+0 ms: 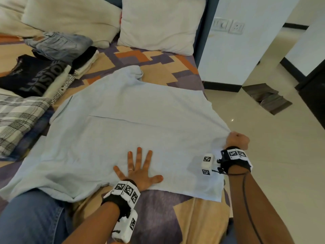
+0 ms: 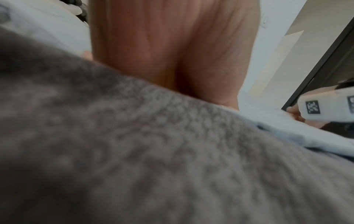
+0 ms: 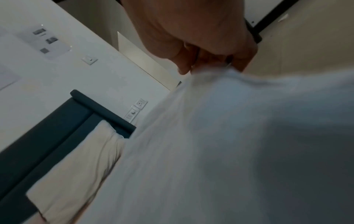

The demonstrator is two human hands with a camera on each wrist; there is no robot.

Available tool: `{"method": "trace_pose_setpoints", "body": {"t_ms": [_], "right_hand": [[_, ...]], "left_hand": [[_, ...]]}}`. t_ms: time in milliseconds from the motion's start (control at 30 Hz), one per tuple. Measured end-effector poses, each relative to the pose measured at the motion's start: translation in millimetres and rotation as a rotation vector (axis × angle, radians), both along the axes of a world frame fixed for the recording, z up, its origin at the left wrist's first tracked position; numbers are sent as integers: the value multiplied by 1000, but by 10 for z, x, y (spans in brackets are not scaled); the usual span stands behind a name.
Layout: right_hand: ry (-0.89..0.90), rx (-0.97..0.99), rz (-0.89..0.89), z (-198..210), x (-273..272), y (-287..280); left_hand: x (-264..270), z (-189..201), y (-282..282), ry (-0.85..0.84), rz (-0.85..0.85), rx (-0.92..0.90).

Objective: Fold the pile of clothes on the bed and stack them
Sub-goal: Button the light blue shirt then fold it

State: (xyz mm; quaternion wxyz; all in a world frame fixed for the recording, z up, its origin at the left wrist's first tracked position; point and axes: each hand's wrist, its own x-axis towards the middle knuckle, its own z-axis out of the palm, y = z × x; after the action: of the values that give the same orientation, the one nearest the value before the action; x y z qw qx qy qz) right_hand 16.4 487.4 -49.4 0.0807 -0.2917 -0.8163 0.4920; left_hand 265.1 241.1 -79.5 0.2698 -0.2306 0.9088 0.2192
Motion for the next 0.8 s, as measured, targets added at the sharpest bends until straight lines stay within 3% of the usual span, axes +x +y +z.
{"method": "trace_pose_setpoints", "body": {"t_ms": [133,233,333,400,467,500,567,633,733,800], "right_hand": [[34,-14,-9,-79,274,12],[136,141,184,-128,732,-61],[312,166,587,-49,1355,-286],[182,100,987,32,1703,-479],[-58,416,1351,31,1951,-643],[-131,608,1430,16,2021,-683],[-158,783,1428,2,2089,-716],[-91,802,1391,10,2110,-710],[35,963,1291,-9,2113,-638],[67,938,1140,-38,2093,-560]], "left_hand": [[14,51,12,6,-2,6],[29,104,-1,8,-11,22],[56,171,-67,9,-47,63],[106,242,-148,13,-82,101],[205,311,-228,11,-129,130],[261,329,-253,2,-159,133],[452,366,-294,-27,-225,63],[640,363,-373,-56,-190,-49],[792,422,-616,-53,114,-115],[814,486,-772,-7,280,-130]]}}
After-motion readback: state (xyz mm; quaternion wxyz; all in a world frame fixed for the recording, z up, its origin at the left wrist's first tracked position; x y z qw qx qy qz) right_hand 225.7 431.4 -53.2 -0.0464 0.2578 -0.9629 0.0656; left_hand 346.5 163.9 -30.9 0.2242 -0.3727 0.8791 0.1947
